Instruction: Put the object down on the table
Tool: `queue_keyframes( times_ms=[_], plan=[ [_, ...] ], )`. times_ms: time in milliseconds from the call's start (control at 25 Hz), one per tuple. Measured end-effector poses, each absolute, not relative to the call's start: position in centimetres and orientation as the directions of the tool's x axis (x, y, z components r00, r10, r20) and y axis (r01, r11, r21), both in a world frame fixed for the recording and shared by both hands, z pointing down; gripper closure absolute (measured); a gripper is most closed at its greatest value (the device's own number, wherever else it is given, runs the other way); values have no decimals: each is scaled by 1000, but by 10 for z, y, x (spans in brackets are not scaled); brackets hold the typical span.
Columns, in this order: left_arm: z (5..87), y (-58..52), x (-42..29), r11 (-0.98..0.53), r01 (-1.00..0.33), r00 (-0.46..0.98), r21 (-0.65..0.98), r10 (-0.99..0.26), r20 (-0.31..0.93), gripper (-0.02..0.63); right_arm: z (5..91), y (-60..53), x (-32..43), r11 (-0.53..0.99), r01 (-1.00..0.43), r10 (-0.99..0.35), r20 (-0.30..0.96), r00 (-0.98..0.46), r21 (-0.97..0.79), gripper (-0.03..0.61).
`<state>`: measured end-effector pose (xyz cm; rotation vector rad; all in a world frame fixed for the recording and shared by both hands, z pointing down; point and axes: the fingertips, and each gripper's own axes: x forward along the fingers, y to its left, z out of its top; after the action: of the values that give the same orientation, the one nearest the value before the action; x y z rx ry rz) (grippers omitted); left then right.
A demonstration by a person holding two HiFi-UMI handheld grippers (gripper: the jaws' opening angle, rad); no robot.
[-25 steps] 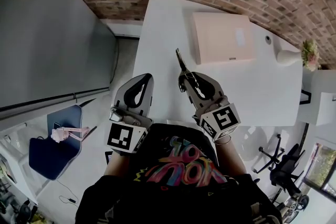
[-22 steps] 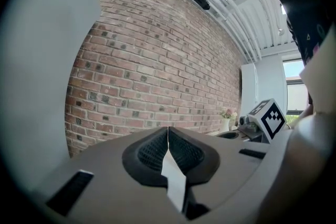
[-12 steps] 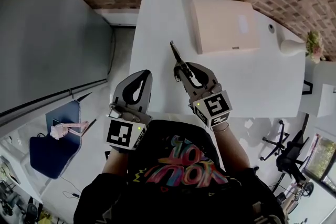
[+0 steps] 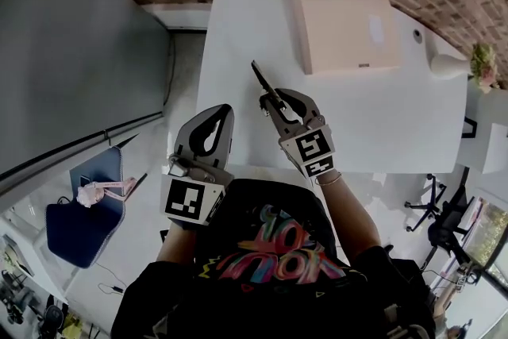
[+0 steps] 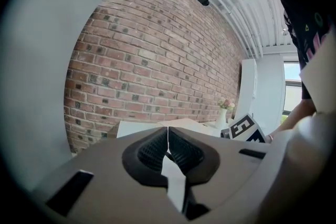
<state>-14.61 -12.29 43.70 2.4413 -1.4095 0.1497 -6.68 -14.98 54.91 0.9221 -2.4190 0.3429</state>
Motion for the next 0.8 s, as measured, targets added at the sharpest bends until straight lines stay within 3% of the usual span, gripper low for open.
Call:
queue_keyframes(
  times_ms=[360, 800],
  plan=[
    [457, -116, -151, -447, -864, 499, 231, -817, 289, 587, 586, -147, -77, 770, -638, -505, 608, -612, -3, 474],
    [450, -125, -160, -372, -890, 435, 262, -866, 246, 588, 601, -146, -85, 800, -600, -471, 629, -618, 10, 474]
  ],
)
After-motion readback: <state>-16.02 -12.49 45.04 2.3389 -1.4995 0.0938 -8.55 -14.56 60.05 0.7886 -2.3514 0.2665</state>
